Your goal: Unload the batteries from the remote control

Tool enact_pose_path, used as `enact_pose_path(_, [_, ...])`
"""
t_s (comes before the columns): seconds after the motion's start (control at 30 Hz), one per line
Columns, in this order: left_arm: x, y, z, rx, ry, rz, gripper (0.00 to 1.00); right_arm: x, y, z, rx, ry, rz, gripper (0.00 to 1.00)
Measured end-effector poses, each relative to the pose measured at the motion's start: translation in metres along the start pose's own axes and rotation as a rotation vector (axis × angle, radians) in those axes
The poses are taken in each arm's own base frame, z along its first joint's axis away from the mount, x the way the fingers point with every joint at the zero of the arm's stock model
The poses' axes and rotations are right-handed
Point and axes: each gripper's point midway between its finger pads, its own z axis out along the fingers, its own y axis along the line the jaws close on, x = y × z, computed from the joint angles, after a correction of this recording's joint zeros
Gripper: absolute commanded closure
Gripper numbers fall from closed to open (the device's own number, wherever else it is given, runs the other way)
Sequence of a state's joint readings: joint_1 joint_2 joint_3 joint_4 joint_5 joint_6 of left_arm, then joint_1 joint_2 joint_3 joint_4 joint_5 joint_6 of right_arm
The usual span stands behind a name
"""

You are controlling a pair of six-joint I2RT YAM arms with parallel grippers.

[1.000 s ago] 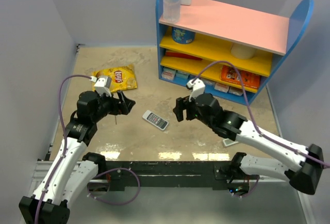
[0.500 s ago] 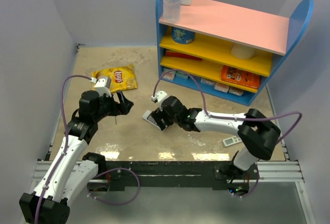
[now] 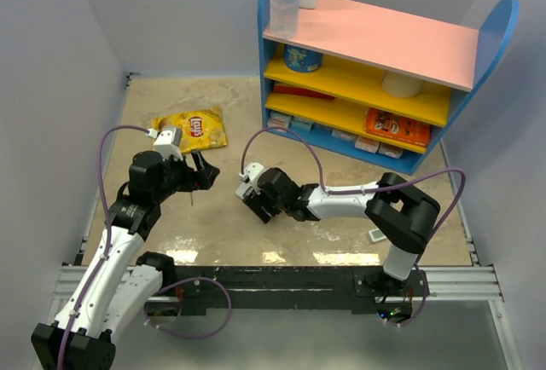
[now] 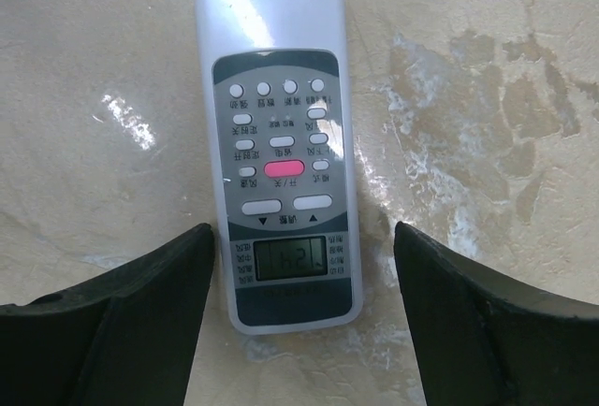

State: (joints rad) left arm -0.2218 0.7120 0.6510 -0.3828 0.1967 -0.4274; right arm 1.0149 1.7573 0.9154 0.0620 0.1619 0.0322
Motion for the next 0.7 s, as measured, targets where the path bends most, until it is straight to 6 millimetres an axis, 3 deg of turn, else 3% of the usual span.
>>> enact_pose_path(0.3, [0.0,0.0,0.0,-0.001,0.002,0.0,0.13,-0.003,0.009,0.005,-0.05,-0.018,-0.008,0.47])
enact_pose_path(0.53, [0.004,0.001,0.003,0.001,0.019,-0.003,0.18,-0.005,0.01,0.004,-0.054,-0.032,0.01,0.57])
enact_pose_path(0.7, [0.009,-0.007,0.01,0.043,0.082,-0.018,0.23,-0.025,0.014,-0.018,-0.088,-0.097,0.058,0.6])
